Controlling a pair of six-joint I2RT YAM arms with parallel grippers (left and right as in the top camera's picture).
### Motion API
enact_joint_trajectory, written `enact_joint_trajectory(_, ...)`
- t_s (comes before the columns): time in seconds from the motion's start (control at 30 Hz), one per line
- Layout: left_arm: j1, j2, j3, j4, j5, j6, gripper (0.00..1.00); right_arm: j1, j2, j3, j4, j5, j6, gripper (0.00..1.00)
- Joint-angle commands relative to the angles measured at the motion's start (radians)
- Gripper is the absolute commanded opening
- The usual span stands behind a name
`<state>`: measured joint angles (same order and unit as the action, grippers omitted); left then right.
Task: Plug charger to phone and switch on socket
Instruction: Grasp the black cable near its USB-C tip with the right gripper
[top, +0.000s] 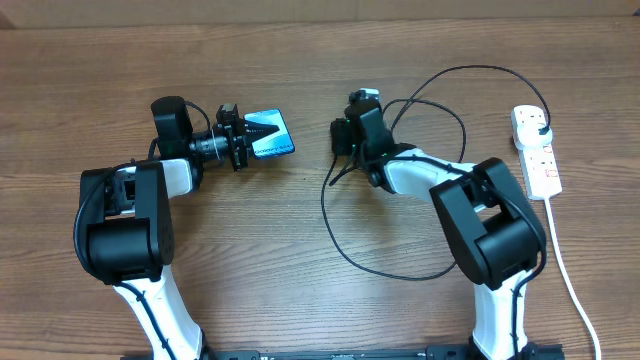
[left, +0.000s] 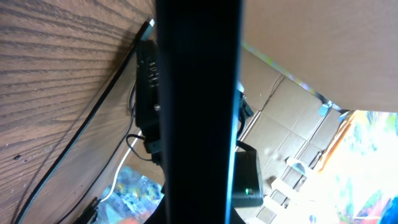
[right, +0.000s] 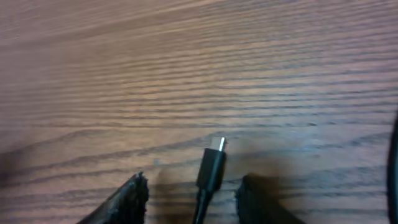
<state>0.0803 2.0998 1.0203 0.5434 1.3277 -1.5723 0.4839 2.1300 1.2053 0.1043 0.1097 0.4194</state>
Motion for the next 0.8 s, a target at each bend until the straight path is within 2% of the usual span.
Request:
enact_joint_trajectory(0.0, -0.002, 0.000, 0.023, 0.008, 0.011, 0.002, 0.05, 0.044, 0.062, 0.050, -0.056, 0.095, -0.028, 0.43)
enact_joint_trajectory(0.17, -0.002, 0.000, 0.023, 0.008, 0.011, 0.003, 0.04, 0.051, 0.105, 0.113, -0.160, 0.126, -0.023, 0.39)
enact_joint_trajectory(0.37, -0.002, 0.000, 0.023, 0.008, 0.008, 0.010, 0.04, 0.042, 0.105, 0.113, -0.182, 0.126, -0.001, 0.18)
enact_joint_trajectory(0.43, -0.002, 0.000, 0.023, 0.008, 0.007, 0.013, 0.04, 0.042, 0.105, 0.113, -0.191, 0.126, -0.001, 0.14)
enact_joint_trajectory(0.5, -0.002, 0.000, 0.023, 0.008, 0.007, 0.014, 0.04, 0.036, 0.105, 0.114, -0.207, 0.109, 0.000, 0.04)
enact_joint_trajectory(0.77, -0.002, 0.000, 0.023, 0.008, 0.004, 0.054, 0.04, -0.074, -0.019, 0.197, -0.453, -0.218, 0.034, 0.04)
